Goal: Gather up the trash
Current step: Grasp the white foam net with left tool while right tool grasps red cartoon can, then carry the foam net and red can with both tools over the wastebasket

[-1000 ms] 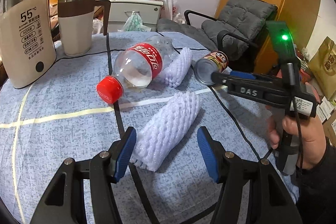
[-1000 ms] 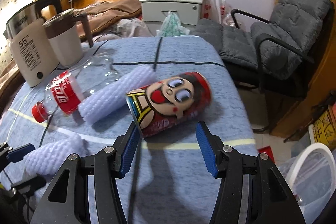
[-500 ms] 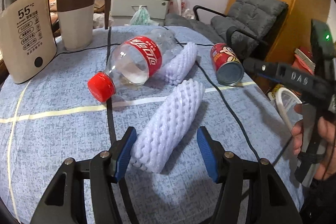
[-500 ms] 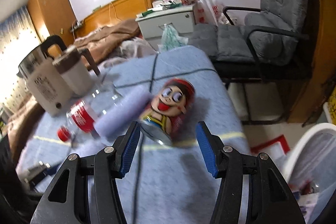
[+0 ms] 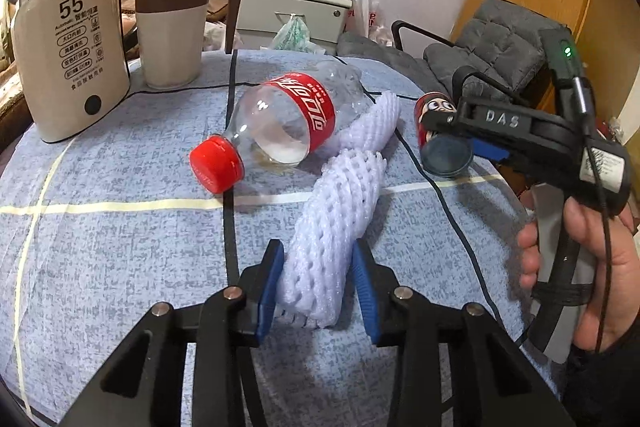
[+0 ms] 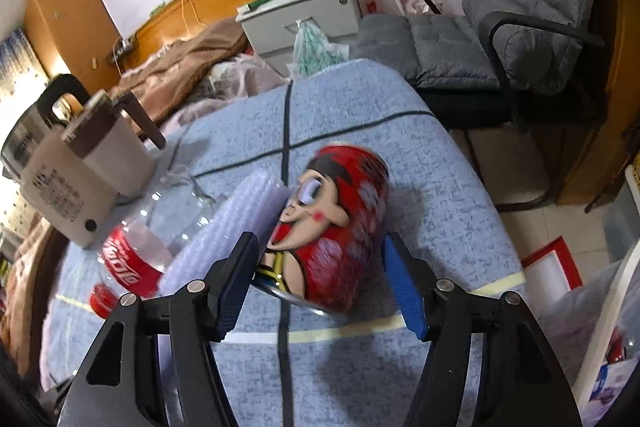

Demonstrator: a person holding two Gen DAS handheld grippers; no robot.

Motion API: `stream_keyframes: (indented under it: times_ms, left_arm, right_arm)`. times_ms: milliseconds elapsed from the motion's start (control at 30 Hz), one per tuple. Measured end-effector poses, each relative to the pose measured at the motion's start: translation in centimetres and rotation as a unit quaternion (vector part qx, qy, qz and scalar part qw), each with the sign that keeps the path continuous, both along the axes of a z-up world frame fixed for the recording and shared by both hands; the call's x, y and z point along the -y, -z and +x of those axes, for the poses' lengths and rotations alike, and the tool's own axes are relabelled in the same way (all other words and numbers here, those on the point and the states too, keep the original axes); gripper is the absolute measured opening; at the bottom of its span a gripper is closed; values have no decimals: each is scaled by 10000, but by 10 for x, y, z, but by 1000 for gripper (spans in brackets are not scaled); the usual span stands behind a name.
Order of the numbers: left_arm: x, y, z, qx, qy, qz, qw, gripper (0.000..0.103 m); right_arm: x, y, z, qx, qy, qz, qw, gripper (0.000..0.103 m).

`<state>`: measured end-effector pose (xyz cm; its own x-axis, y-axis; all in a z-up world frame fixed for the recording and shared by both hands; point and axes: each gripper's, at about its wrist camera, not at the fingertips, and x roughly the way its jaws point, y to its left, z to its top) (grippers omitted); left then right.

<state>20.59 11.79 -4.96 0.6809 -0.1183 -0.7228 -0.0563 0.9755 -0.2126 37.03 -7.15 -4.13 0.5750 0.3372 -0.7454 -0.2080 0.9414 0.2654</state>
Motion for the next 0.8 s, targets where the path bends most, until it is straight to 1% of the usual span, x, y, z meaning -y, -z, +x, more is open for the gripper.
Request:
stream_keyframes:
  times_ms: [67, 100, 133, 267, 433, 567, 700, 800]
  left_arm:
    - [-2, 0, -1, 9, -49, -19, 10000, 37]
    - [-2, 0, -1, 12, -68, -25, 10000, 37]
    - [-2, -1, -2, 15, -77, -34, 10000, 36]
    - [-2, -2, -3, 39, -92, -55, 9999, 36]
    - [2, -3, -7, 69, -98, -104, 9999, 33]
    - [7, -2, -10, 88, -101, -144, 9998, 29]
    - [13, -3, -17, 140, -90, -236, 9996, 25]
    - [19, -5, -26, 144, -82, -268, 9995, 24]
  right_arm:
    - [2, 4, 0, -99, -33, 57, 9999, 64]
    - [4, 6, 0, -163, -46, 157, 9997, 56]
    - [6, 6, 0, -172, -66, 179, 9997, 55]
    - [12, 4, -6, -99, -100, 202, 9997, 54]
    - [23, 0, -23, -5, -201, 182, 9996, 54]
    - [34, -2, -43, 19, -319, 158, 9994, 54]
    - [50, -4, -73, 100, -463, 104, 9988, 54]
    - [60, -7, -91, 172, -534, 66, 9984, 54]
